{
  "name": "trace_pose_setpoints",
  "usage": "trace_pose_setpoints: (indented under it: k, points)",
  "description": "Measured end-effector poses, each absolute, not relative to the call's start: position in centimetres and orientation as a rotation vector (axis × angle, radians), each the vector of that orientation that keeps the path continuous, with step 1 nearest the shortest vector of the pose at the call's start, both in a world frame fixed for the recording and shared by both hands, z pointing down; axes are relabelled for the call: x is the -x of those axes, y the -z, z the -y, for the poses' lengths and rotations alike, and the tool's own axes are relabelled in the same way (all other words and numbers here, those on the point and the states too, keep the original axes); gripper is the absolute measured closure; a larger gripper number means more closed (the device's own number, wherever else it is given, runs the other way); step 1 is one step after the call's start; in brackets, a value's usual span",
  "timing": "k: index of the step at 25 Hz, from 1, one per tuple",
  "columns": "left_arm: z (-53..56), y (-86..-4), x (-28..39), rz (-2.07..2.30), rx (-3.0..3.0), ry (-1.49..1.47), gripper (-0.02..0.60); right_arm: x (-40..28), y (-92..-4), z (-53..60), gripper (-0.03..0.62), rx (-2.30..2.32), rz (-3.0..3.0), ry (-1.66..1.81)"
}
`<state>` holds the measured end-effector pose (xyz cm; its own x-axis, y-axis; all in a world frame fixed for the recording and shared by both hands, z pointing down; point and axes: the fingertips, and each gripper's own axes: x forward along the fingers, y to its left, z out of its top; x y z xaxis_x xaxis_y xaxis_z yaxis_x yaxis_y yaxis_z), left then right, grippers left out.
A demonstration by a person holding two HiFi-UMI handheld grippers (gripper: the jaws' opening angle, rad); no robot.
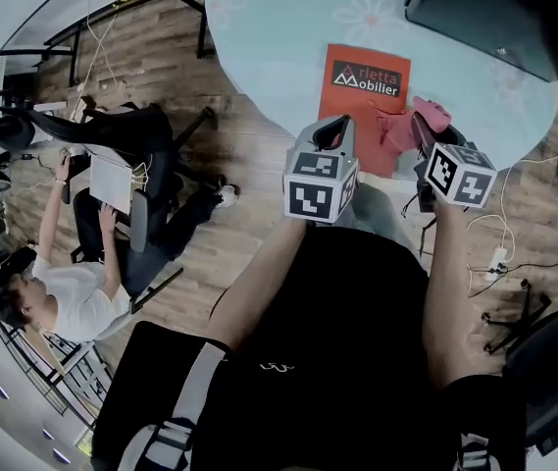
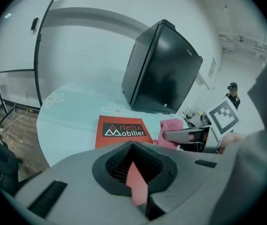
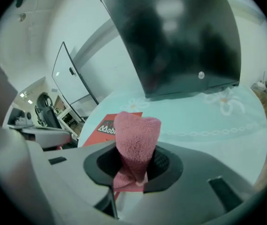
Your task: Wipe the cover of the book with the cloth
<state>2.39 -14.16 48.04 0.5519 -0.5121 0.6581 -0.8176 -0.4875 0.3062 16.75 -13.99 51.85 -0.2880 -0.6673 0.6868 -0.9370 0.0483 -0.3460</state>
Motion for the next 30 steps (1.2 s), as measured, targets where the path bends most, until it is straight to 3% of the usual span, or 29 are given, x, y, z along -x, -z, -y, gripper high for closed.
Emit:
trace_pose_setpoints:
  k: [8, 13, 30]
  points:
    - [14.0, -46.8, -3.7, 1.074, -2.166, -0.561, 0.568, -16.2, -45.6, 13.1, 0.484, -1.637, 2.207, -1.098]
    - [13.4, -47.1, -0.4, 1.171, -2.097, -0.574, 0.568, -12.2, -43.7, 14.1, 0.484, -1.518, 2.352, -1.118]
    - [9.5, -50.0, 7.8, 1.333, -1.937, -0.725, 0.568, 3.3, -48.5, 12.2, 0.484, -1.022, 2.446, -1.325]
